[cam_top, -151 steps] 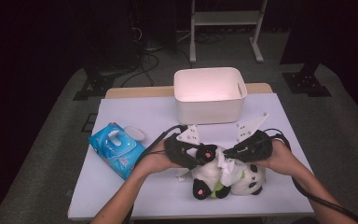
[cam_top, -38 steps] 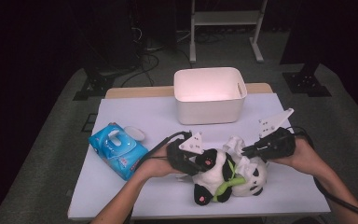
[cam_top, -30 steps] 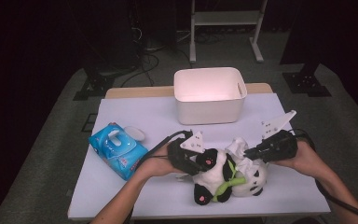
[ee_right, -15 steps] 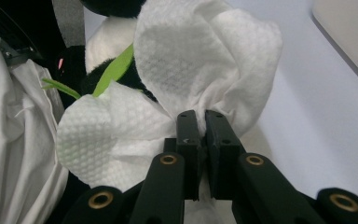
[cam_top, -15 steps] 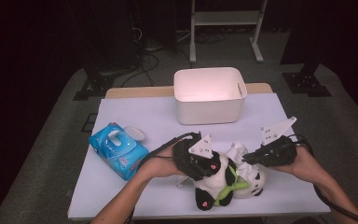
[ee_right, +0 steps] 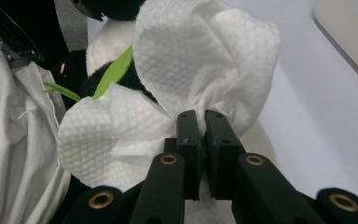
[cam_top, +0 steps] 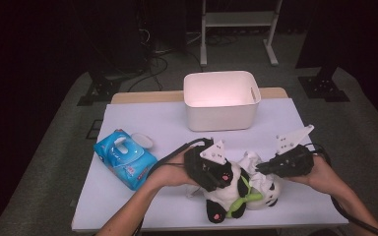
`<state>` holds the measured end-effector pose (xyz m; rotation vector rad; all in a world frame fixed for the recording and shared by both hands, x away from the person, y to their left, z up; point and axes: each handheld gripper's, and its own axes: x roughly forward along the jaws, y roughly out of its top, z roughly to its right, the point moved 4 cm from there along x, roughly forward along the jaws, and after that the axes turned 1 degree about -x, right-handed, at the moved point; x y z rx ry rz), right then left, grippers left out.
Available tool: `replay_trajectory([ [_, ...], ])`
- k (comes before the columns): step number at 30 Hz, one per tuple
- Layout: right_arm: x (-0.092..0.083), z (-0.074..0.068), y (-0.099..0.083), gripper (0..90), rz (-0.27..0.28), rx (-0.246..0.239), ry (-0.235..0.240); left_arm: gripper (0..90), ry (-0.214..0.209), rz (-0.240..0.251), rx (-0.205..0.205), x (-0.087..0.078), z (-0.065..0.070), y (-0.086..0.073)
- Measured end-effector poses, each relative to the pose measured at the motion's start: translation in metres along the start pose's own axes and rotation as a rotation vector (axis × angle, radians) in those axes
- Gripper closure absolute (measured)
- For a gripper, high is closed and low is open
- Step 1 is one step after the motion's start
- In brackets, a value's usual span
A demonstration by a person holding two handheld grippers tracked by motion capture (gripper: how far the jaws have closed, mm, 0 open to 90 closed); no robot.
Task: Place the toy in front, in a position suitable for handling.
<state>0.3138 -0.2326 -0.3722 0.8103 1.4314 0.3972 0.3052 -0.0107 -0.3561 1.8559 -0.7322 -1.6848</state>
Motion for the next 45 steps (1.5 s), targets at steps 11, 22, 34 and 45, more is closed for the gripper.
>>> replay_trajectory([
  [11,0.000,-0.005,0.001,84.5,0.001,-0.019,-0.003,28.7,-0.048,0.050,-0.025,-0.002,-0.001,0.017],
  [22,-0.002,-0.019,-0.002,84.6,0.022,-0.040,0.014,30.2,-0.046,0.028,-0.065,-0.002,-0.015,0.027],
  [34,-0.011,-0.024,0.003,84.6,0.033,-0.074,-0.014,30.8,-0.159,-0.071,-0.167,0.024,-0.008,0.009],
  [45,-0.006,-0.017,0.006,84.5,0.018,-0.068,-0.009,25.9,-0.198,-0.094,-0.223,0.033,-0.005,0.006],
])
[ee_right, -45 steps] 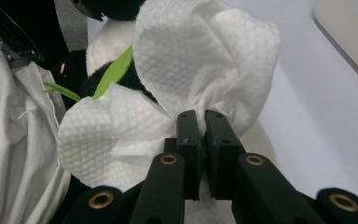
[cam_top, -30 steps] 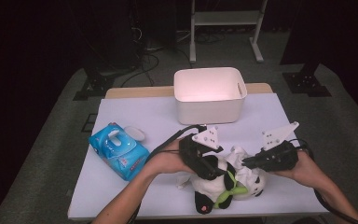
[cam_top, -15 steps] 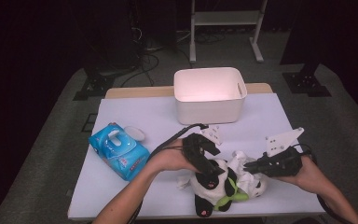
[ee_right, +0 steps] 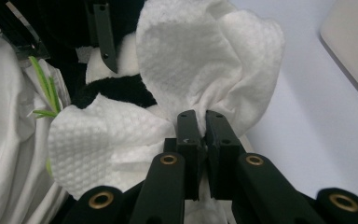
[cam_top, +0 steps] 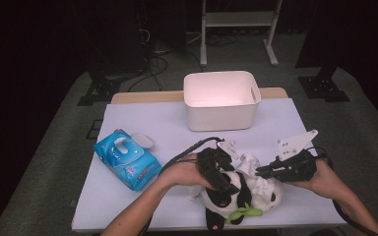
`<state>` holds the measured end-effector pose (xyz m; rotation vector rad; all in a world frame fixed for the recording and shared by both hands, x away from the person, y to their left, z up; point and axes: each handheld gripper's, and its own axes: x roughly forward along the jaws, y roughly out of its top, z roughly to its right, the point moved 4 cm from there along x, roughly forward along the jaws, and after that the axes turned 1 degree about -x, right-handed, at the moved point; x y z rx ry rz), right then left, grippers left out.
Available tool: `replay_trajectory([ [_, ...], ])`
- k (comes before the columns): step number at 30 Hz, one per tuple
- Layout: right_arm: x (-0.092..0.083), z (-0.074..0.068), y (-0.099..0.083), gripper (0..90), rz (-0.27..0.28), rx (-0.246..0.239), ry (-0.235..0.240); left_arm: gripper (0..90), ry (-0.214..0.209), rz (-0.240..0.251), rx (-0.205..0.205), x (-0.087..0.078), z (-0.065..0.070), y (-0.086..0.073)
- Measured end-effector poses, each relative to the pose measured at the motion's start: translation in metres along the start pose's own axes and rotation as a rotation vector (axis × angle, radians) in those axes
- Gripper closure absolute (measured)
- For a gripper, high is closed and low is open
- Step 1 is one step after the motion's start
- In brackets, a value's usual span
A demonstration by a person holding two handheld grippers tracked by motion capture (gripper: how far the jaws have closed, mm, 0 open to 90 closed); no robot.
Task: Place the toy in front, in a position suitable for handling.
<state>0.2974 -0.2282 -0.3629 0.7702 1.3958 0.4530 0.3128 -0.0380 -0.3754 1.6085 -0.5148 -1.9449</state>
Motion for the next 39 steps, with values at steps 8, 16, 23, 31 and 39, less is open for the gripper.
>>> replay_trajectory([
  [8,0.001,0.001,-0.003,84.4,0.006,0.012,0.004,45.3,0.013,-0.019,0.035,0.001,-0.002,0.000],
  [16,-0.006,0.009,0.002,84.2,0.023,0.010,-0.024,59.0,0.105,-0.022,0.178,-0.010,-0.002,0.011],
  [23,-0.010,0.028,0.013,84.1,0.045,0.018,-0.069,59.2,0.219,-0.052,0.280,-0.029,-0.021,0.029],
  [31,0.012,0.032,0.011,84.5,0.009,0.029,-0.021,51.4,0.169,-0.053,0.228,-0.027,-0.033,0.013],
  [39,0.013,0.018,0.009,84.5,-0.003,0.015,-0.018,40.1,0.189,0.013,0.177,-0.047,-0.019,0.003],
])
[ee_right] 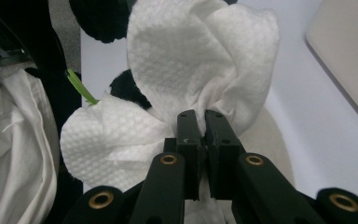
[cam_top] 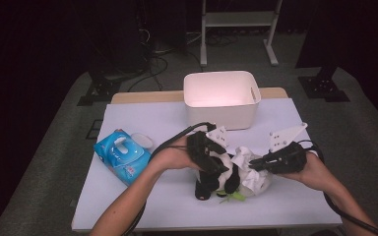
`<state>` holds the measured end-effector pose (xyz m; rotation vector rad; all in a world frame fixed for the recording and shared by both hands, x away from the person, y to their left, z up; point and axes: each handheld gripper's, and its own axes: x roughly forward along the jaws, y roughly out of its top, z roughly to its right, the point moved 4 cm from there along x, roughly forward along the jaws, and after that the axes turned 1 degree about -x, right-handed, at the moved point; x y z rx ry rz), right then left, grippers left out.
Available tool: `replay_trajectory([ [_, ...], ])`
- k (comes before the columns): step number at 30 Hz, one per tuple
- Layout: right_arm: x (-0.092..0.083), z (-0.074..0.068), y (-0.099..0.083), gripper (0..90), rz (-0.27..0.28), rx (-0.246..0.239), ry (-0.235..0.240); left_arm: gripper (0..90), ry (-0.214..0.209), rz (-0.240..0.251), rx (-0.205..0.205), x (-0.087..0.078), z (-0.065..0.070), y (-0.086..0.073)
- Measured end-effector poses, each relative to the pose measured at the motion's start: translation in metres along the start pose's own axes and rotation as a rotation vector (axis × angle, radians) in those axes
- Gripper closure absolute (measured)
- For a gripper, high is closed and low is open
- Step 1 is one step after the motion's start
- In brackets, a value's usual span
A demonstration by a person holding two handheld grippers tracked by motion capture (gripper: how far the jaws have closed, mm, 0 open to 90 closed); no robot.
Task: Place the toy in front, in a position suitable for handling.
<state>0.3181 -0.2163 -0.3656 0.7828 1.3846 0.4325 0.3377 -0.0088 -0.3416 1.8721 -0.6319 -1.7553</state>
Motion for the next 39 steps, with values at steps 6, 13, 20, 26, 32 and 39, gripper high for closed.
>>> replay_trajectory([
  [6,-0.002,-0.007,-0.004,84.5,-0.010,-0.009,0.003,36.9,0.007,0.019,-0.040,-0.020,0.003,-0.013],
  [13,-0.004,-0.011,0.002,84.2,-0.033,-0.027,-0.006,38.4,-0.018,0.021,-0.070,-0.017,0.008,-0.027],
  [20,0.011,-0.015,0.022,83.9,-0.068,-0.079,0.000,39.9,-0.019,0.037,-0.054,-0.007,0.014,-0.027],
  [26,0.017,-0.016,0.032,68.0,-0.085,-0.087,0.020,40.1,-0.015,0.049,-0.062,-0.008,0.013,-0.030],
  [32,-0.001,-0.016,0.033,58.8,-0.054,-0.106,0.008,39.9,-0.015,0.043,-0.061,-0.007,0.012,-0.029],
  [39,0.020,-0.016,0.032,57.5,-0.100,-0.143,0.015,39.9,-0.018,0.047,-0.057,-0.007,0.013,-0.029],
])
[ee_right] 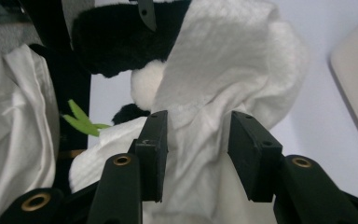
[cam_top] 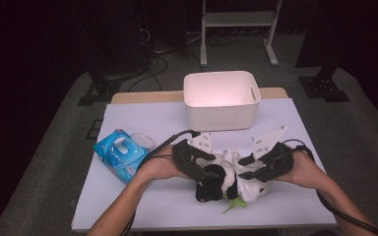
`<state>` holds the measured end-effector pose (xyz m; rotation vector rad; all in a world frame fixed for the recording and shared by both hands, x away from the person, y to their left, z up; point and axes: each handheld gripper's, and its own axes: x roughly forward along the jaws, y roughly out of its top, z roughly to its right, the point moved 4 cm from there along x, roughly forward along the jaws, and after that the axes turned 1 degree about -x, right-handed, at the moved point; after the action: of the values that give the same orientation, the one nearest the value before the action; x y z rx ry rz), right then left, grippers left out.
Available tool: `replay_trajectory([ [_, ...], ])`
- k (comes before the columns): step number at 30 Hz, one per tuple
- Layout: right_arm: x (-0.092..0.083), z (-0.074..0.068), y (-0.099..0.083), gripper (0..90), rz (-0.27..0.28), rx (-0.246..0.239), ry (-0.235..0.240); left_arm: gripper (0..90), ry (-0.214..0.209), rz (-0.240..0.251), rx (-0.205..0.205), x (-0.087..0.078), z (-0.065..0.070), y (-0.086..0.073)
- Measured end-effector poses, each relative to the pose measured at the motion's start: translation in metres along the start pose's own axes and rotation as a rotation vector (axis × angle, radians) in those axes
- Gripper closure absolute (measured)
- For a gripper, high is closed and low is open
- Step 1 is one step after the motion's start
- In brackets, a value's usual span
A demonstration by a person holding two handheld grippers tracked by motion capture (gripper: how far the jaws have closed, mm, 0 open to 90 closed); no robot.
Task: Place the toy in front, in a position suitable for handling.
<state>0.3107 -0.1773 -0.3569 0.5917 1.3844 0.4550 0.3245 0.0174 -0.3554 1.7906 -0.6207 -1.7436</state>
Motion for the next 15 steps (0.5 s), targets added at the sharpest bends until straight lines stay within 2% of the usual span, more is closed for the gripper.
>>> replay_trajectory([
  [3,0.011,0.000,0.002,66.6,-0.008,-0.016,-0.009,39.9,0.007,-0.005,0.006,0.000,0.000,0.000],
  [5,0.010,0.001,0.001,77.0,-0.009,-0.006,-0.017,40.1,-0.002,0.004,0.001,0.000,0.000,-0.001],
  [6,0.009,0.001,0.000,79.2,-0.009,-0.009,-0.020,40.2,-0.005,0.007,-0.003,0.001,0.001,-0.002],
  [9,0.004,0.001,-0.002,81.0,-0.019,-0.015,-0.029,40.6,-0.008,0.017,-0.004,0.001,0.002,-0.002],
  [15,-0.010,0.002,-0.013,81.1,0.000,0.018,-0.039,40.7,-0.008,0.027,-0.006,0.000,0.002,-0.004],
])
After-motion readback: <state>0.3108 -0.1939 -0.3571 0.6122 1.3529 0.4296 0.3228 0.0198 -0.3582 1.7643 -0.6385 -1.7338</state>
